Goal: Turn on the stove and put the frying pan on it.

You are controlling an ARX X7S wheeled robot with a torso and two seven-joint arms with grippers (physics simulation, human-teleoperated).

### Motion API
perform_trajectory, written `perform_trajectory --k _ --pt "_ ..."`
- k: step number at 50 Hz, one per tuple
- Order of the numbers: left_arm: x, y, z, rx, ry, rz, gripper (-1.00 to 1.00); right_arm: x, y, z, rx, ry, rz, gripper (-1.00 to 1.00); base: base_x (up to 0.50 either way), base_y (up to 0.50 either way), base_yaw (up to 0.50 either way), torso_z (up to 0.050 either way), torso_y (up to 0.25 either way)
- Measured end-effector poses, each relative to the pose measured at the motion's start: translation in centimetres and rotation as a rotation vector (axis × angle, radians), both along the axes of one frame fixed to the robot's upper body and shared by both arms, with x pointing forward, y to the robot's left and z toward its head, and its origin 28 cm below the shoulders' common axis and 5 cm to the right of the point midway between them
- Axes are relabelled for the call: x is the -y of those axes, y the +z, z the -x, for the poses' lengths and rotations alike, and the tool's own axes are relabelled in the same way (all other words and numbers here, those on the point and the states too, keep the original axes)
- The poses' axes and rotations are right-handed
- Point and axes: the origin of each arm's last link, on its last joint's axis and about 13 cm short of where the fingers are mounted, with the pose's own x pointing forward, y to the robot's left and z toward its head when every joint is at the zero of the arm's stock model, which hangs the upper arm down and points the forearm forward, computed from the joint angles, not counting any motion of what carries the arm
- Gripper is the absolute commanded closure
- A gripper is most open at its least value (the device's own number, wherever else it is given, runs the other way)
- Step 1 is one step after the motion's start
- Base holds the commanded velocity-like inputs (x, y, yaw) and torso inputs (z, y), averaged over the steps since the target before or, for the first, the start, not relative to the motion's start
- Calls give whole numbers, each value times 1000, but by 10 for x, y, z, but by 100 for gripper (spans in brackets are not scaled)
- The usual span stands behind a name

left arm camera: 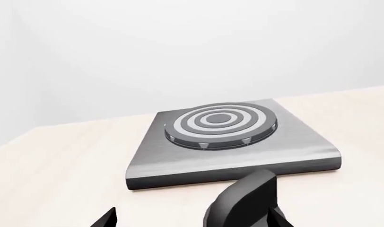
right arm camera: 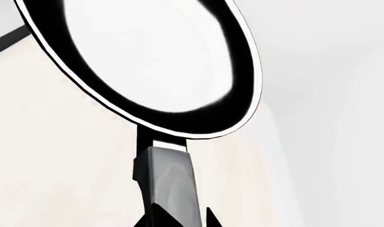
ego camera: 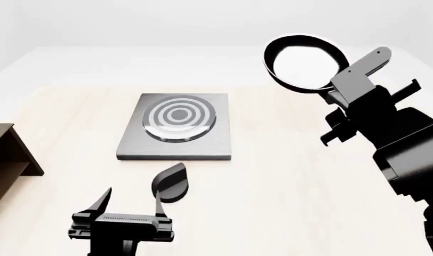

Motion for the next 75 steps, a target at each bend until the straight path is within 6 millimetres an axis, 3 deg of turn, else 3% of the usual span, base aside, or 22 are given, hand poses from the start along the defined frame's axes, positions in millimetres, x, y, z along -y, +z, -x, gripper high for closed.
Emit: perform_trajectory --k 35,75 --pt "-1 -3 0 5 2 12 -100 -52 -6 -35 21 155 -29 100 0 0 0 0 2" --pt "-4 -3 1 11 -15 25 -100 -106 -16 -63 62 209 -26 100 0 0 0 1 2"
